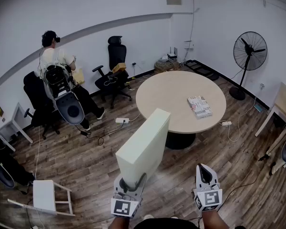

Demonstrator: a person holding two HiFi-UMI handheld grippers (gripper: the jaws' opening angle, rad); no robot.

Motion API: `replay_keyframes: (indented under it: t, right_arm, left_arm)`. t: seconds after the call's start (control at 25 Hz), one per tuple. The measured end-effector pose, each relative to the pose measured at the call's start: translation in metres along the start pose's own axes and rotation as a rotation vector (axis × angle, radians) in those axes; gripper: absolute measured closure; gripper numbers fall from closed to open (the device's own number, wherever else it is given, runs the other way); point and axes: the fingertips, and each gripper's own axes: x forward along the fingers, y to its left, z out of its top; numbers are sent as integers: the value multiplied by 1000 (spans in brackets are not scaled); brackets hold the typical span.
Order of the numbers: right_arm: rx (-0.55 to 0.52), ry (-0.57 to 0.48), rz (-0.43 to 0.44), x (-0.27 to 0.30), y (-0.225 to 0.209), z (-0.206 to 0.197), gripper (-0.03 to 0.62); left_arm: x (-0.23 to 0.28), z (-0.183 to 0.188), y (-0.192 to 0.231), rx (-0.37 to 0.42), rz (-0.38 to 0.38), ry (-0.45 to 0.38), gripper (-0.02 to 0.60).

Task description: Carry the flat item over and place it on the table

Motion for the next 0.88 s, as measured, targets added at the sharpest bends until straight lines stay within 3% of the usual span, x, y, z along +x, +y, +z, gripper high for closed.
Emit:
replay_keyframes:
  t: [0.52,0.88]
  right_arm:
    - [6,0,37,18,32,0,597]
    - [-6,-11,-7,34,56,1,597]
  left_arm:
    - [0,-16,23,-28,-16,12,336]
    - [3,-23,60,0,-45,-19,334]
